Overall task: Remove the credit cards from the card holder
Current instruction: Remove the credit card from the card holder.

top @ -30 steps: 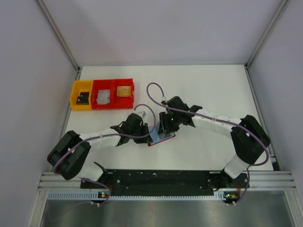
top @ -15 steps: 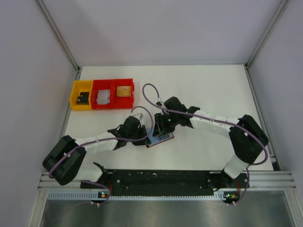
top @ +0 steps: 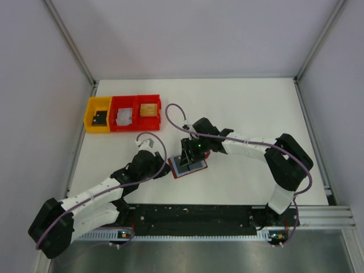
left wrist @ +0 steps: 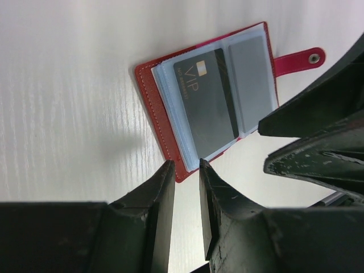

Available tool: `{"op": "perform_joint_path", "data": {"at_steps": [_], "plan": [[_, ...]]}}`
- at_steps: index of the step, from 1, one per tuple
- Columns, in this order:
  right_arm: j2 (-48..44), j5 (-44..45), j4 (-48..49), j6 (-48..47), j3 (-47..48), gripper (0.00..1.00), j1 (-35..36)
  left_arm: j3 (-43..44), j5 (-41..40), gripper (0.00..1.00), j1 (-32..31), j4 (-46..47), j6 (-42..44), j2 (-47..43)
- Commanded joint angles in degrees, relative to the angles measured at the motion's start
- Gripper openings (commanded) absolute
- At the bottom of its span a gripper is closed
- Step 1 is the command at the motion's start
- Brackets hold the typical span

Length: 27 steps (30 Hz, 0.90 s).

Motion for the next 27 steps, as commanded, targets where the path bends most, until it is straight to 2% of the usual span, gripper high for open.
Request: {"op": "perform_joint_path", "data": {"at_steps": [1,4,7,13,19,27], "plan": [[-0.85,3.95,3.44,-0.10,1.14,0.46,-0.57,-2.17,-2.33,0.29,-0.06,7.89,-1.03,-4.09],[-0.67,3.43,5.99,1.40,-0.80,0.44,-2.77,-0.78,-0.05,0.29,0.11,11.68,0.55,-2.08],[-0.41,2.37,8.80,1.58,-1.94,0.43,-4.53,2.21,4.08,0.29,0.55,14.49,1.00,3.97],[1.35,0.61,11.97,1.49,-2.12,0.36,-5.15,3.10,10.59,0.26,4.76,23.45,-0.94,13.82],[4.69,-0.09,13.90,1.49,-2.30,0.33,-5.33,4.24,15.25,0.21,6.88,22.85,0.73,20.59],[6.97,-0.18,16.17,2.28,-5.02,0.33,-6.64,2.05,15.96,0.17,7.93,21.79,-2.95,26.05]]}}
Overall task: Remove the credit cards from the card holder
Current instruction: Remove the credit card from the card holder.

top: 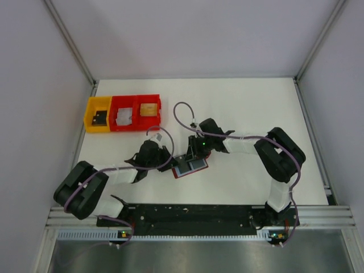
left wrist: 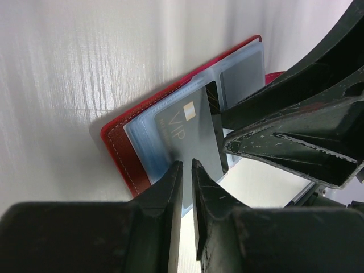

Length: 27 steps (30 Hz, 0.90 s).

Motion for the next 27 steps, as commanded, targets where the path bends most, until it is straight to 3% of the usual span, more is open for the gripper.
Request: {"op": "perform_joint_path", "data": {"at_steps": [1,11,23,27], "plan": [[1.34,-1.01,4.02,0.44,-1.35,0.33,-1.03,-1.04,1.14,0.16,1.13,0.31,-2.24,2.58],[3.36,-3.47,6.38,1.67,-3.02,0.32,-1.29,-5.87,3.07,0.13,2.46,3.82,-5.58,4.34],[4.06,-13.75,25.27,9.76,-11.01,0.00,-4.98,-6.40,3.34,0.12,3.33,3.74,-5.93,4.16],[3.89,-15.69,28.62,10.29,-12.25,0.00,-6.04,-6.31,3.42,0.08,3.69,3.30,-5.85,4.25]]}}
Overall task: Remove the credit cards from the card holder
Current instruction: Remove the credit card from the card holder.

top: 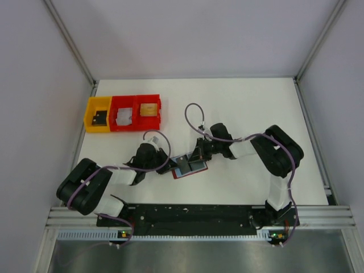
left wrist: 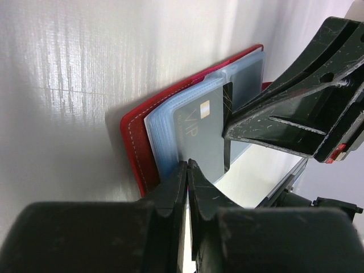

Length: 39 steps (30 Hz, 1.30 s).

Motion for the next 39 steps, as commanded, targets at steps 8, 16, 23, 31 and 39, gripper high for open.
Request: {"op": "perform_joint_path", "data": {"at_steps": [8,16,23,31,39], "plan": [[-1.43,-3.19,5.85,-1.04,-3.19,0.00,-4.41,-1.55,-1.91,0.07,0.63,-6.56,1.70,1.17],[-1.00,-5.20,5.32,-1.57,-1.79,0.09,-4.16,-0.93,-1.12,0.07,0.71,-6.83,2.22,1.35],[0.67,-5.03,5.15,-1.22,-0.20,0.20,-2.75,-0.93,-1.03,0.07,0.63,-6.92,2.22,1.26],[2.26,-5.65,4.10,-1.74,1.38,0.20,-1.78,-1.02,-0.77,0.07,0.63,-6.66,2.14,1.26],[-0.02,-3.80,-3.72,-7.62,2.44,0.00,-3.44,-1.55,-0.77,0.06,0.63,-6.30,1.78,0.64]]}}
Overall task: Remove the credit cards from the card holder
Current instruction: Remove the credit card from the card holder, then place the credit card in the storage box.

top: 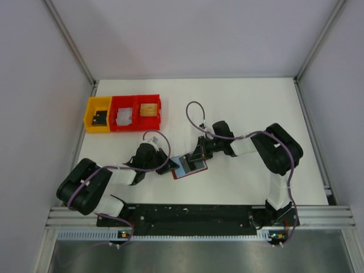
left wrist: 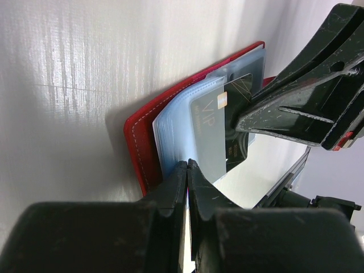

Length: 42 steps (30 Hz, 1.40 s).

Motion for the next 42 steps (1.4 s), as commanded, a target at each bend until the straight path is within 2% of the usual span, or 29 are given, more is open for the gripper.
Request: {"op": "perform_joint_path", "data": {"at_steps": [1,10,14,17,19,25,31,36,42], "plan": [[-2.52,2.21,-5.93,-6.39,1.54,0.00,-1.87,-1.52,-1.64,0.06,0.21,-5.58,1.81,0.45],[-13.93,6.96,-18.42,-13.51,1.45,0.00,-6.54,-1.70,-1.38,0.08,0.21,-4.53,1.90,-0.87],[-19.30,6.79,-20.00,-13.51,0.40,0.00,-6.63,-2.31,-1.03,0.27,0.39,-3.30,1.98,-5.52],[-23.60,5.99,-20.71,-13.51,0.31,0.00,-6.63,-1.53,-1.46,0.48,0.39,-4.61,2.59,-11.31],[-26.59,4.86,-22.36,-13.60,0.48,0.00,-6.54,-0.30,-1.90,0.59,0.30,-6.28,3.82,-15.88],[-33.19,-2.61,-22.03,-12.64,1.45,0.00,-6.54,3.04,1.42,0.82,0.30,-4.89,9.71,-26.53],[-38.55,-12.98,-18.51,-12.10,2.41,0.00,-5.23,4.98,12.22,0.85,0.48,2.49,12.18,-29.61],[-41.28,-14.14,-18.25,-12.37,4.00,0.00,-3.29,6.65,22.43,0.81,0.21,12.06,9.20,-26.20],[-41.72,-15.10,-15.52,-10.35,4.70,0.00,-2.32,5.24,23.14,0.72,-1.28,23.24,3.22,-23.29]]}}
